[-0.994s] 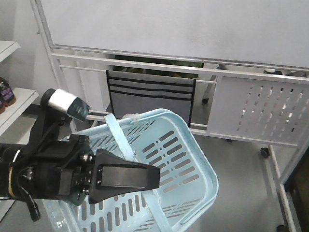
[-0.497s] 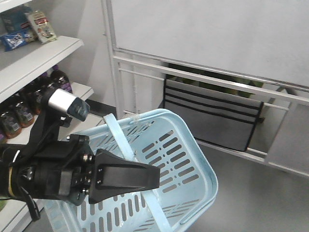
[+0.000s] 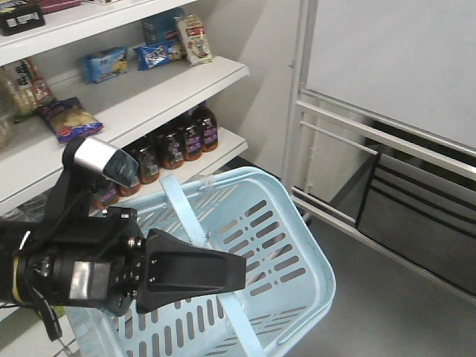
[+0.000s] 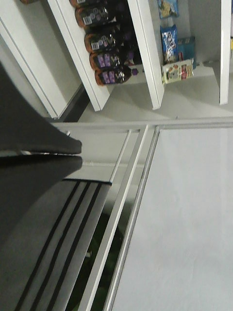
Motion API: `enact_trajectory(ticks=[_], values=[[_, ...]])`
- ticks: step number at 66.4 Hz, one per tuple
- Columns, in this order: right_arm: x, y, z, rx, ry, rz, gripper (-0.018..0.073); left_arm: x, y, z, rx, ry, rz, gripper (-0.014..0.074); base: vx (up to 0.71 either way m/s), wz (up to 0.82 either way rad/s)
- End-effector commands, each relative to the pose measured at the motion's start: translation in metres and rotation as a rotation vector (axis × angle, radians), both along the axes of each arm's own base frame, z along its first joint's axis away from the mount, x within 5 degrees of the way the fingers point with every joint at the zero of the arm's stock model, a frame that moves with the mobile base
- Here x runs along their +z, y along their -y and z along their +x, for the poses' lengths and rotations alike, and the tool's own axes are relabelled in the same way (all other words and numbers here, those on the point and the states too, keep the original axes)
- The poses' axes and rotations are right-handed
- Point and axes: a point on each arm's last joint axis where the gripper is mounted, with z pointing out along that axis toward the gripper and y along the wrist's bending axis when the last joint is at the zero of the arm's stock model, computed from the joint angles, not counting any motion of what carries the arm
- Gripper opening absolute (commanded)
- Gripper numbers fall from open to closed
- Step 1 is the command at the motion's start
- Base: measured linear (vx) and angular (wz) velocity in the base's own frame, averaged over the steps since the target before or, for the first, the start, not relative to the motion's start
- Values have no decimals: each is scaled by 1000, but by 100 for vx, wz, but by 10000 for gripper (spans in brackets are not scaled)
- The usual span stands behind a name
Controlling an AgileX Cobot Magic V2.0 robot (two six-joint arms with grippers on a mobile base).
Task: Place coke in basket with both arms
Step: 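Turn the base away while holding the basket in the left gripper, then drive the base to the shelf holding the red Coca-Cola bottle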
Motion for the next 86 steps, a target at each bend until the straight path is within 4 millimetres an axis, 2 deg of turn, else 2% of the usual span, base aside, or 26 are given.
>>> enact_trajectory(ticks=[1,86], values=[[5,0,-1,-2,87,-1,-5,28,-2,-17,-150,25,-186,-7,13,50],[5,0,-1,-2,87,-1,-5,28,-2,-17,-150,25,-186,-7,10,49]])
